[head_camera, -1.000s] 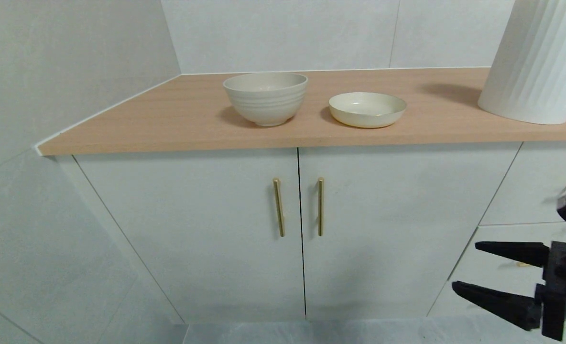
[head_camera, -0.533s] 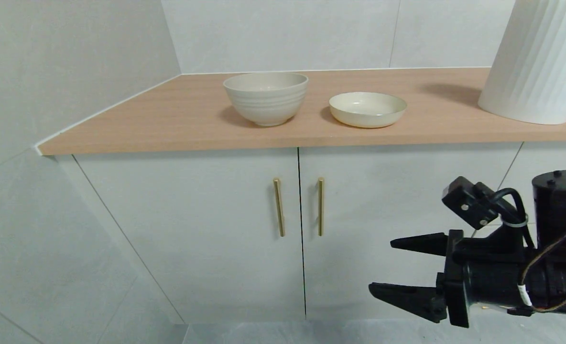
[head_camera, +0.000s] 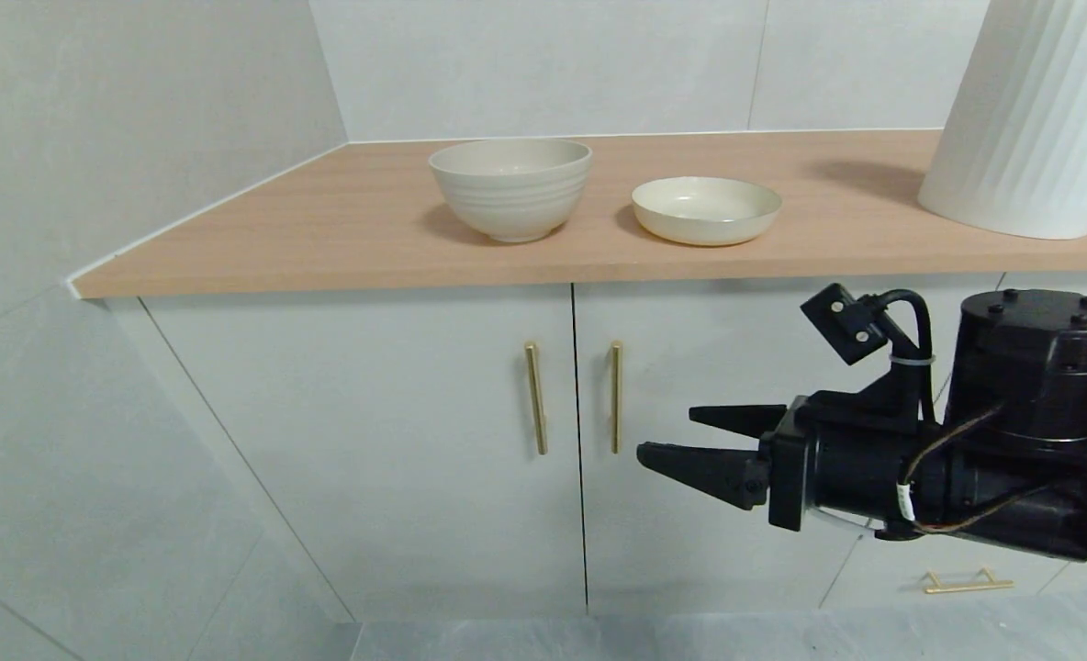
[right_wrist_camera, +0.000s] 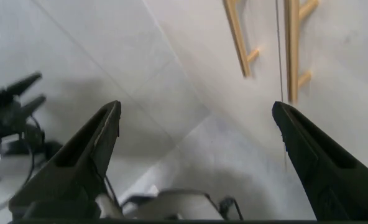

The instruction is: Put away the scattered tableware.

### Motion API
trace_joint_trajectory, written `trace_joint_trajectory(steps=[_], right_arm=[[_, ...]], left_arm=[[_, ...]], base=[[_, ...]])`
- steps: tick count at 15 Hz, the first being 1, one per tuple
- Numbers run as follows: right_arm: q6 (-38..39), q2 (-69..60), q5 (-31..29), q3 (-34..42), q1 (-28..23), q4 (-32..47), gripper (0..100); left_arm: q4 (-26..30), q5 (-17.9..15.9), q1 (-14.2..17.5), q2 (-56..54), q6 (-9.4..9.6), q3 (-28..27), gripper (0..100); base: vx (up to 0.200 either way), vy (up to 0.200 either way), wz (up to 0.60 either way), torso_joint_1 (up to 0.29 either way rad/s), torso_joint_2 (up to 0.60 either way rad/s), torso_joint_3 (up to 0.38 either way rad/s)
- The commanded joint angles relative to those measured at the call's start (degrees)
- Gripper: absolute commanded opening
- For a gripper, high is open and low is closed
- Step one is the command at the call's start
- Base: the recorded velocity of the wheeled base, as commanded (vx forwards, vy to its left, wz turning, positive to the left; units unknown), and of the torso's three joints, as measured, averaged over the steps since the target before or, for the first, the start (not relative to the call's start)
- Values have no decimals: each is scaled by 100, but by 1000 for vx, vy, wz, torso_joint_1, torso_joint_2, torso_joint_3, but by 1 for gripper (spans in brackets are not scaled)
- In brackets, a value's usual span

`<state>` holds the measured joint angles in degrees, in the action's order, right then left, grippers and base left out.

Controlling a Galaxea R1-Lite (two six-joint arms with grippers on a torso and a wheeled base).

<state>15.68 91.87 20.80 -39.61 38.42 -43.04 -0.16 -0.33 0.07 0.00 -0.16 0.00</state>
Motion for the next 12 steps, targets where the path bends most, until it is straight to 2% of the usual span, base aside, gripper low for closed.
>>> trace_joint_trajectory(steps=[1, 3, 7, 12], right_arm=[[85, 604, 3, -258, -2, -222, 100], [340, 1008, -5, -425, -28, -477, 100], [665, 1509, 3, -425, -98, -1593, 100], [665, 1958, -14, -566, -257, -2050, 100]], left_arm=[[-2, -2, 1, 0, -2, 0, 100], [-2, -2, 1, 0, -2, 0, 100], [-2, -2, 1, 0, -2, 0, 100], [-2, -2, 1, 0, -2, 0, 100]], base=[[0, 0, 0, 0, 0, 0], [0, 0, 0, 0, 0, 0], [0, 0, 0, 0, 0, 0], [0, 0, 0, 0, 0, 0]])
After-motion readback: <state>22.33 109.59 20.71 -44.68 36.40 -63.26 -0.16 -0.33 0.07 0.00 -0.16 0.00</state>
